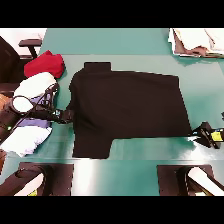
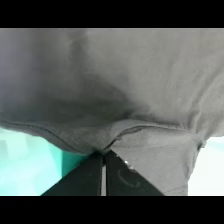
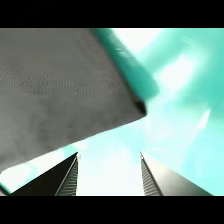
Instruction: Fold the shirts.
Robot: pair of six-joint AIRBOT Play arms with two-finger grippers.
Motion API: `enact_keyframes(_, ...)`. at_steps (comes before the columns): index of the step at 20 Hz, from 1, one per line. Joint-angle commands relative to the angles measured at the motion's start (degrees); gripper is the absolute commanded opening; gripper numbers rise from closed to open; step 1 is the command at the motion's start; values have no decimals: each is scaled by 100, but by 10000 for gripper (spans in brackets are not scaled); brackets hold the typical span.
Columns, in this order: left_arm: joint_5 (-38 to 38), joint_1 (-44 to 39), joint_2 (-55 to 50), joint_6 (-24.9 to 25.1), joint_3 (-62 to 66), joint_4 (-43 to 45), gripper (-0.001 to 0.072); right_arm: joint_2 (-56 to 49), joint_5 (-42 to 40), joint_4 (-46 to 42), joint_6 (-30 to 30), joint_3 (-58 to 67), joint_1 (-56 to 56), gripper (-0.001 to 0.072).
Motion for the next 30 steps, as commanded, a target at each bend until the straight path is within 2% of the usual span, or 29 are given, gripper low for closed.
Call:
enact_keyframes(1, 4, 2, 4, 9, 24, 2, 23, -437, -708, 417, -28, -273, 0, 429)
enact_keyframes(4, 4, 2, 4, 48, 24, 9, 24, -887, -1263, 651, -26, 0, 520, 427)
enact_keyframes(5, -2, 2, 4, 48, 24, 9, 24, -1001, -1390, 708, -26, 125, 688, 337)
enact_keyframes(6, -4, 2, 4, 44, 26, 9, 23, -1067, -1456, 693, -26, 251, 874, 188)
enact_keyframes(7, -11, 2, 4, 44, 44, 11, 23, -1106, -1464, 684, -28, 404, 1091, 93)
enact_keyframes(8, -24, 2, 7, 42, 105, 11, 22, -1110, -1456, 678, -28, 573, 1261, 33)
enact_keyframes(9, -52, 2, 13, 42, 260, 20, 22, -1051, -1416, 678, -28, 782, 1447, 17)
enact_keyframes(13, -122, 4, 479, -4, 1606, 321, 22, -256, -1115, 682, -28, 2068, 1939, 17)
enact_keyframes(18, -592, 2, 1001, -2, 4686, 852, 22, 885, -863, 682, -26, 4579, 2170, 18)
enact_keyframes(21, -595, 2, 1019, -15, 6583, 896, 22, 1344, -769, 645, -24, 5965, 2059, 18)
enact_keyframes(23, -599, 2, 1016, -201, 7525, 903, 22, 1519, -507, 640, -20, 6747, 1843, 17)
enact_keyframes(26, -520, 2, 1019, -323, 8242, 905, 21, 1410, 297, 640, 184, 7805, 1482, 17)
enact_keyframes(30, -573, 2, 1003, -450, 8334, 907, 21, 955, 1209, 638, 538, 8817, 1338, 17)
